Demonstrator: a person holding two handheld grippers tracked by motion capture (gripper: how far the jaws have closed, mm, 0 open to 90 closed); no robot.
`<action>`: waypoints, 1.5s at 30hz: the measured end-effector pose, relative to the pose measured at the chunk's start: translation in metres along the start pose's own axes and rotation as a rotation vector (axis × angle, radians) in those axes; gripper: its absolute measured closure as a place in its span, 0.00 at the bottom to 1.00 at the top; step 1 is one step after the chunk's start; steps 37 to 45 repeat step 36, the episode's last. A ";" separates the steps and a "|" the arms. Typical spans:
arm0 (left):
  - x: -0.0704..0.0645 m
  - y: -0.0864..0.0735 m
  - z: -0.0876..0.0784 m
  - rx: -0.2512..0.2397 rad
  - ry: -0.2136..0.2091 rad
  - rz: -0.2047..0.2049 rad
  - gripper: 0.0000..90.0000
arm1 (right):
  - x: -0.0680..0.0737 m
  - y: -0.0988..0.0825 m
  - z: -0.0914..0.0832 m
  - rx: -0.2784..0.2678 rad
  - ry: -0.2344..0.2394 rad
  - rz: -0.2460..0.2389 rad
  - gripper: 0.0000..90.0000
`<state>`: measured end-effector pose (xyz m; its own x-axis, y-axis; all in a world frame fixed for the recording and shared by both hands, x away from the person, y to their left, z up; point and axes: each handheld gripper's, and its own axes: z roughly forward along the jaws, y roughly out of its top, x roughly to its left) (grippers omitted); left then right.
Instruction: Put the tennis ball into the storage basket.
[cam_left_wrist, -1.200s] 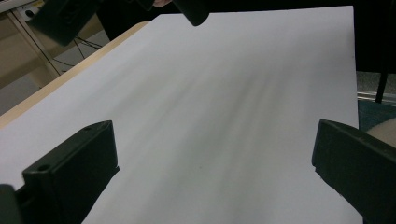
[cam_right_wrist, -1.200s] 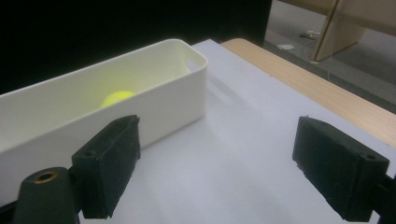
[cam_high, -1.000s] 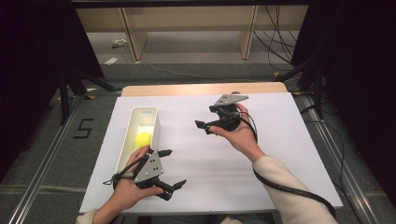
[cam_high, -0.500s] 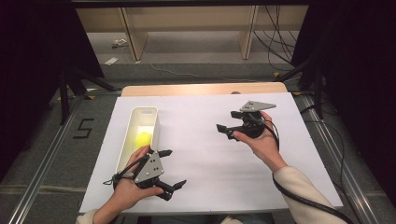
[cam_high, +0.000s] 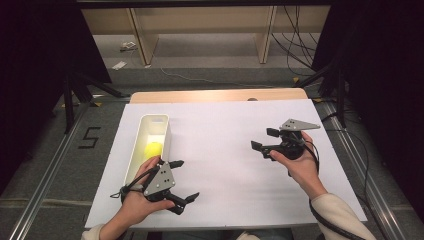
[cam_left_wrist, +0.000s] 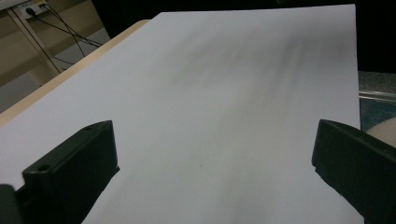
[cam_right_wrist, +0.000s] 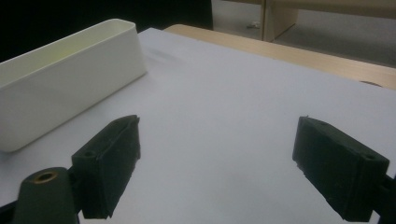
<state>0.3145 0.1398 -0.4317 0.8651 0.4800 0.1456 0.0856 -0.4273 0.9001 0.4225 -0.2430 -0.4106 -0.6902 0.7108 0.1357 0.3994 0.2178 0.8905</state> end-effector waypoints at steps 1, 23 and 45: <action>0.000 0.000 0.000 0.001 0.000 0.001 0.00 | -0.001 -0.001 -0.002 0.000 -0.004 0.001 0.17; 0.000 0.000 0.000 0.000 0.000 -0.004 0.00 | -0.006 -0.034 -0.044 0.011 -0.049 -0.013 0.17; 0.001 0.000 0.000 -0.005 0.001 -0.006 0.00 | -0.004 -0.038 -0.045 0.004 -0.045 -0.039 0.17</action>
